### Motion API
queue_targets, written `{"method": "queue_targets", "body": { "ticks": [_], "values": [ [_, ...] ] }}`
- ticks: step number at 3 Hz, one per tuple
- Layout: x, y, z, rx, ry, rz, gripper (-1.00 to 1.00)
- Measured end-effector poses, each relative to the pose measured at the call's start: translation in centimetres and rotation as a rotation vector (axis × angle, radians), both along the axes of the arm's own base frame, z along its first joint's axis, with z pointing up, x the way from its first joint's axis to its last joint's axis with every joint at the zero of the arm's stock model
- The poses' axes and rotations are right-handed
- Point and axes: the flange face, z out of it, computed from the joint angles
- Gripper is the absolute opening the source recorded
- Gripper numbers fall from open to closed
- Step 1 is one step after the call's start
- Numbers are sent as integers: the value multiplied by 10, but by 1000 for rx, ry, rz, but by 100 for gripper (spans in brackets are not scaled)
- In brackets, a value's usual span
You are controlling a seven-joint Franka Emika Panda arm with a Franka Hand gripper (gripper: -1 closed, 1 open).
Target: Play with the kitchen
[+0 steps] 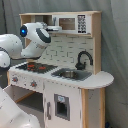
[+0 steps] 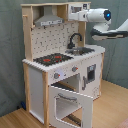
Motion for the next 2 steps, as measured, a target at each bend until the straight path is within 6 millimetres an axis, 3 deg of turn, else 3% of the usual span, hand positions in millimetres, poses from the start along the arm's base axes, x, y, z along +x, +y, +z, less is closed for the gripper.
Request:
{"method": "queue_targets", "body": {
  "ticks": [2],
  "values": [
    [-28, -9, 2, 30, 1, 18, -100]
  ]
}}
